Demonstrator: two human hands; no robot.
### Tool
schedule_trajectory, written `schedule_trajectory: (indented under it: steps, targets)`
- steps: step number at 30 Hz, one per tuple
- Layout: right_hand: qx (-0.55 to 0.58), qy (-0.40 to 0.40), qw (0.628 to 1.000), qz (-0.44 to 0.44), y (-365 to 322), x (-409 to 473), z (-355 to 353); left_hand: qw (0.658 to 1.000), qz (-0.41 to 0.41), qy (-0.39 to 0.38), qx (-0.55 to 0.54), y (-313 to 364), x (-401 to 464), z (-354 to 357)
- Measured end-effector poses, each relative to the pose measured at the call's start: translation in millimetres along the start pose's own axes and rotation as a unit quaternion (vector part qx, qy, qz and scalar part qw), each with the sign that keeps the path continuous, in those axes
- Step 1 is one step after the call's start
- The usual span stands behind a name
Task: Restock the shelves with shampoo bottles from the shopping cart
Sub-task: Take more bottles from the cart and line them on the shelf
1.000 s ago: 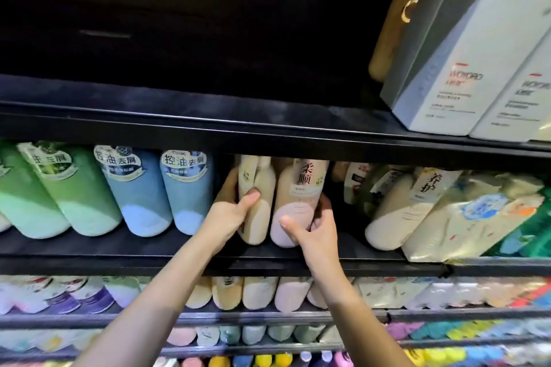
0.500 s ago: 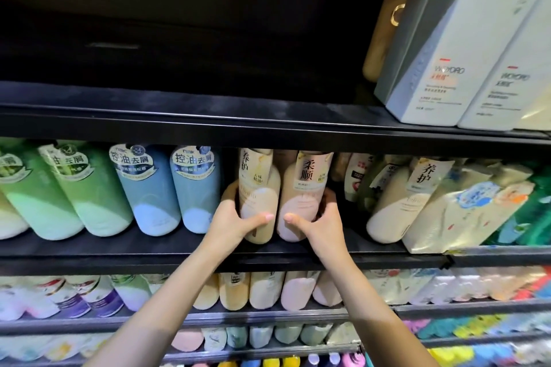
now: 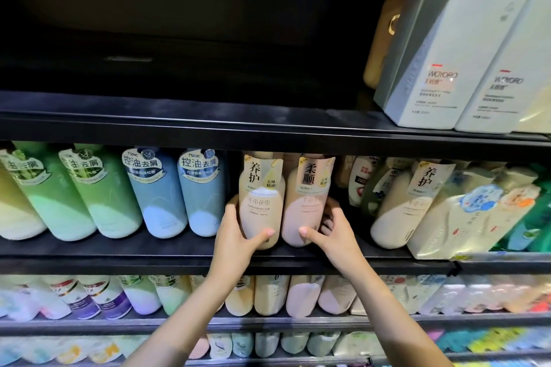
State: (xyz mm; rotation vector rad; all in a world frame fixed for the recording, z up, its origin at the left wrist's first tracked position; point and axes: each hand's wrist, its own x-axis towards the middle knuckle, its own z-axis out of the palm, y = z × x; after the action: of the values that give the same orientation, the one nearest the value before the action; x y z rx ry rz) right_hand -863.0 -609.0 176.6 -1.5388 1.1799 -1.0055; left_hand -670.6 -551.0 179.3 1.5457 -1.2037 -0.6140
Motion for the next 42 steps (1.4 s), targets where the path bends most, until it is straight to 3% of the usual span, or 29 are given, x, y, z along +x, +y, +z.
schedule_trajectory:
  steps: [7, 15, 23, 31, 42]
  targets:
    - [-0.02, 0.01, 1.0, -0.002, 2.8, 2.8, 5.0, 0.994, -0.018, 0.102, 0.029, 7.1, 1.0, 24.5]
    - [-0.141, 0.037, 0.989, 0.029, -2.7, 15.2, 21.5, 0.99, -0.08, 0.095, 0.061, 3.9, 16.1, 38.2]
    - [-0.129, 0.024, 0.99, 0.045, 3.4, 25.0, 34.4, 0.983, -0.101, 0.088, 0.126, -4.5, 17.7, 44.7]
    - [-0.159, 0.058, 0.985, 0.027, 11.0, 26.8, 37.3, 0.974, -0.105, 0.115, 0.167, -4.0, 16.8, 49.1]
    - [-0.272, 0.009, 0.962, 0.023, 14.2, 27.3, 35.6, 0.964, -0.054, 0.1, 0.241, -13.6, 15.5, 52.8]
